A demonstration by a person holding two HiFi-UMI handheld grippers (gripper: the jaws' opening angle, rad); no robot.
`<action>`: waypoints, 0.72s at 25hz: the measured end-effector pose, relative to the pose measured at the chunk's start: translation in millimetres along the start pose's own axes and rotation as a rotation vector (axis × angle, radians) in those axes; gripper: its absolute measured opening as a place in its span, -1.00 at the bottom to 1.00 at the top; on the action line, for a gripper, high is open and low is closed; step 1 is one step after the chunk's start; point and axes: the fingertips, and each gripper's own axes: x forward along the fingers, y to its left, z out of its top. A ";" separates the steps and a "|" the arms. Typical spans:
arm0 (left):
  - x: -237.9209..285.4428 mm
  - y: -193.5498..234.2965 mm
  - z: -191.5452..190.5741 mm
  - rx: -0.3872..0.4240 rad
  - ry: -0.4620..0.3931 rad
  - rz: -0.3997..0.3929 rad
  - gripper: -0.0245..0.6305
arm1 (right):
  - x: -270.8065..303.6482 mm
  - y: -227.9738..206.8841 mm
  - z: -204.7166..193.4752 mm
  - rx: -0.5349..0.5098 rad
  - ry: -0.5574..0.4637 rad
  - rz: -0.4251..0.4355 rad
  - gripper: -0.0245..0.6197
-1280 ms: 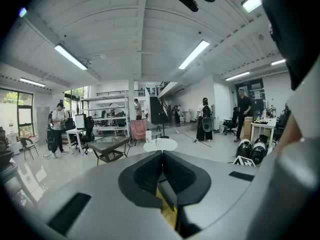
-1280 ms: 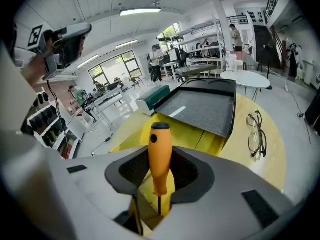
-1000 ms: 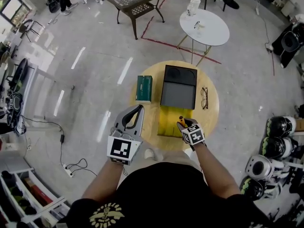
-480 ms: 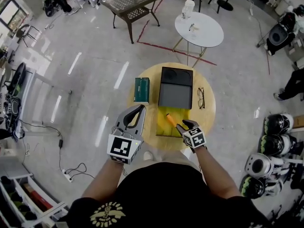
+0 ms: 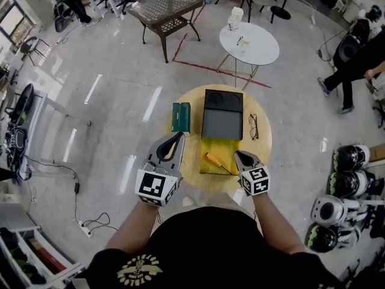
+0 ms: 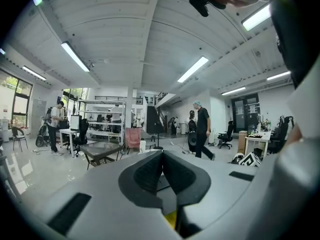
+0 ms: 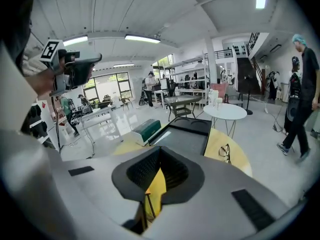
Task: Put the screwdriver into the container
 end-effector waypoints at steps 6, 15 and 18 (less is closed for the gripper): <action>-13.0 0.7 14.8 -0.025 -0.071 -0.020 -0.87 | -26.9 0.0 19.7 0.039 -0.045 -0.053 -0.88; -24.4 -2.0 27.4 0.015 -0.077 -0.042 -0.87 | -69.0 9.4 66.6 0.060 -0.170 -0.079 -0.88; -27.4 -6.5 26.9 0.052 -0.062 -0.053 -0.87 | -83.4 16.5 80.6 0.053 -0.203 -0.081 -0.88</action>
